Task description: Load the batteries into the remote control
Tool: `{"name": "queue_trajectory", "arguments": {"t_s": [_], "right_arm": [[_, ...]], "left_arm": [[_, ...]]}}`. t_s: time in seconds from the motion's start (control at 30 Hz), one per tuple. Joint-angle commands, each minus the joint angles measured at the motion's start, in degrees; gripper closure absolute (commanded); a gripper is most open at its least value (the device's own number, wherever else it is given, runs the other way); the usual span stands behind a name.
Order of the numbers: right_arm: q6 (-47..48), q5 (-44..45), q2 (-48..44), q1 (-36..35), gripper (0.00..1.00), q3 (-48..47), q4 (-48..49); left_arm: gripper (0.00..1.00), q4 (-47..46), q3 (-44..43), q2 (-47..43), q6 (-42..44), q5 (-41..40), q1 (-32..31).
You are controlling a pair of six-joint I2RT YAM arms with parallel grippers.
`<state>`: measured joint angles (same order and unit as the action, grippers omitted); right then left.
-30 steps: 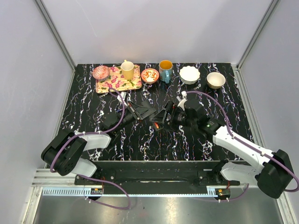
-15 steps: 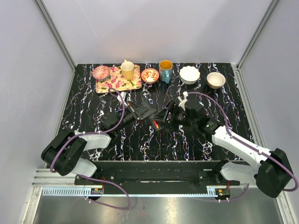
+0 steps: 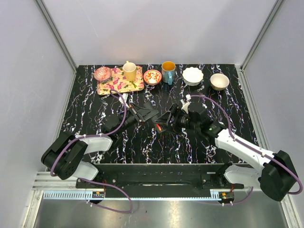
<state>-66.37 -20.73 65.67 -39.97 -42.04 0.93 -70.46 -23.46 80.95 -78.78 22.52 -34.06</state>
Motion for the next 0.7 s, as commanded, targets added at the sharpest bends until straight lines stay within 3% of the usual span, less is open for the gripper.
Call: {"name": "queue_trajectory", "arguments": {"t_s": [0.0, 0.67], "right_arm": [[-0.8, -1.2, 0.3, 0.4, 0.24, 0.6, 3.2], [-2.3, -2.6, 0.3, 0.4, 0.37, 3.5, 5.9]], "left_arm": [[1.0, -6.4, -2.0, -2.1, -0.2, -0.5, 0.0], [1.0, -5.1, -2.7, -2.8, 0.0, -1.6, -0.1]]}}
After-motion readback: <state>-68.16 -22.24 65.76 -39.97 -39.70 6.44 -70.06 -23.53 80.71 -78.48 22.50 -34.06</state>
